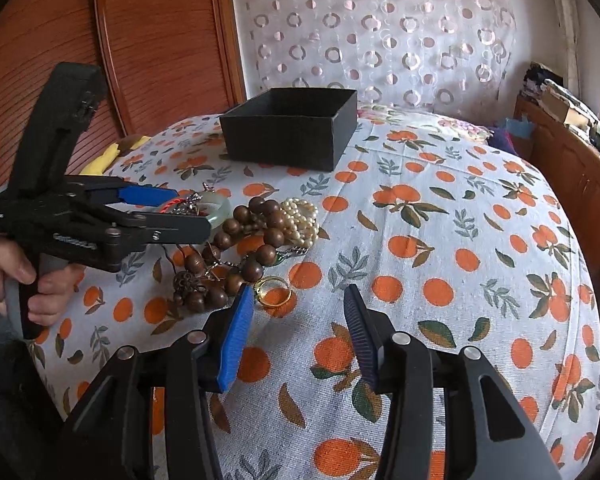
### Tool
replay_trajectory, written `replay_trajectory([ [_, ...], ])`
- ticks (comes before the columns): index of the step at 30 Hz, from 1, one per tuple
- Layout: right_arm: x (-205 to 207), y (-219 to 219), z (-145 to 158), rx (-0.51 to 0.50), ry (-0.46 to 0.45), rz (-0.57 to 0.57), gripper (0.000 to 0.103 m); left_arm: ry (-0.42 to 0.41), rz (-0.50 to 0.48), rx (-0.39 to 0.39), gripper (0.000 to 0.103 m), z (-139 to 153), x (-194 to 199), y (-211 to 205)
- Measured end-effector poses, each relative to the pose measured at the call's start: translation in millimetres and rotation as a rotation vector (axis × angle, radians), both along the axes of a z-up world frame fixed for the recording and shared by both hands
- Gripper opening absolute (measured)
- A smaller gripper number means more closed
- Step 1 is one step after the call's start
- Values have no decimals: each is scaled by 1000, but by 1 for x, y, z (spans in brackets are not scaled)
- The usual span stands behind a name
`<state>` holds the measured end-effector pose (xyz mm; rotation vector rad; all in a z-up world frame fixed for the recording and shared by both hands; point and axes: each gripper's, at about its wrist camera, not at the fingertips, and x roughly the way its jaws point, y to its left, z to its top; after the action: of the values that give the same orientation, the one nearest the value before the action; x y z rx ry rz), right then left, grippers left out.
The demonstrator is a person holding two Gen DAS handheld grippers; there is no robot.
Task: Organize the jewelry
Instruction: 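Move the right tool down to the brown bead bracelet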
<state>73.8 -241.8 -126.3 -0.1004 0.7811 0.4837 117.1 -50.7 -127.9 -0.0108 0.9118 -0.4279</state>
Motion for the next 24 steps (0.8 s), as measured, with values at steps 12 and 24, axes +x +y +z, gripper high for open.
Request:
replay_trajectory([
  [12, 0, -4, 0, 16, -2, -11, 49, -44, 14, 37, 70, 1, -1, -5],
  [24, 0, 3, 1, -31, -6, -17, 49, -154, 37, 19, 69, 29, -31, 6],
])
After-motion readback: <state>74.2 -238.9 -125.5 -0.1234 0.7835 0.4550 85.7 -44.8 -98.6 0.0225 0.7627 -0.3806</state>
